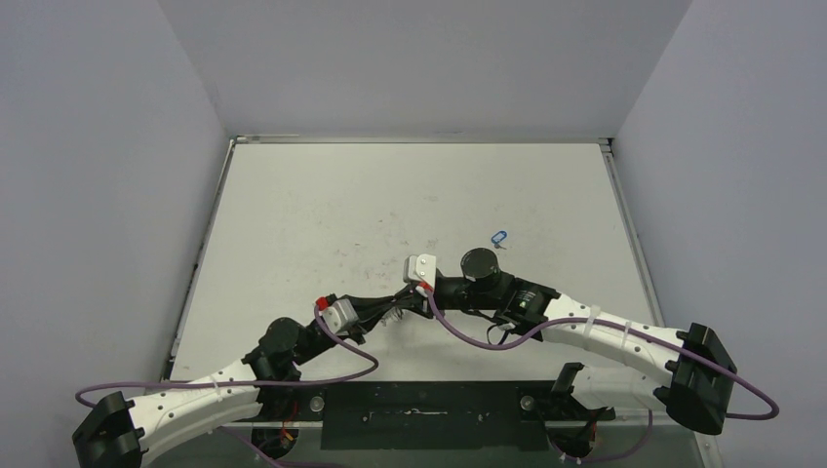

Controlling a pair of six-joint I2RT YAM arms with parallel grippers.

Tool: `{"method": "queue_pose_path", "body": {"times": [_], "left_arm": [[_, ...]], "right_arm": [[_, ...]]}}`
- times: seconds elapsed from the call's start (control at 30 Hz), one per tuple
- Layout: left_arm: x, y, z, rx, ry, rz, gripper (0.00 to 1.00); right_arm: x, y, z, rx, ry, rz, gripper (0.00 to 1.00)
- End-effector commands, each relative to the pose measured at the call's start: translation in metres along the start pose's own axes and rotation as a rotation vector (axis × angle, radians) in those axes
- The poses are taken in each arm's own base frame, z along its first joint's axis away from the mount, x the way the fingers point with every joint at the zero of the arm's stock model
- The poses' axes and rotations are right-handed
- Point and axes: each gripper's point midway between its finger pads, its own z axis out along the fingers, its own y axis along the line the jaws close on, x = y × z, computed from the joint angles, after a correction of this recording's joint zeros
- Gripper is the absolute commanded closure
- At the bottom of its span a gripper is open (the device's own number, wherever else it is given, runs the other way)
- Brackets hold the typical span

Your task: Put the keys on the keyring

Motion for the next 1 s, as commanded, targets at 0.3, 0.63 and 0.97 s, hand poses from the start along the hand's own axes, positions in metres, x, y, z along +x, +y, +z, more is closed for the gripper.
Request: {"method": "queue_pose_path", "body": {"times": [0.3,0.63,0.97], "left_arm": [[-0.034,-0.002,0.003,0.012,-0.111,-0.006,1.0],[-0.022,-0.002,-0.002,0.028,0.009,0.067,0.72],[-0.027,-0.006,-0.002,0.082,0.082,0.138,0.64]], "right_arm": [[-0.024,-0.008,-0.001,0.011,-0.047,-0.07,1.0],[-0.025,-0.002,-0.016,-0.05,0.073,-0.068,1.0],[-0.025,0.007,-0.018,-0.135,0.185,-0.003,1.0]]}}
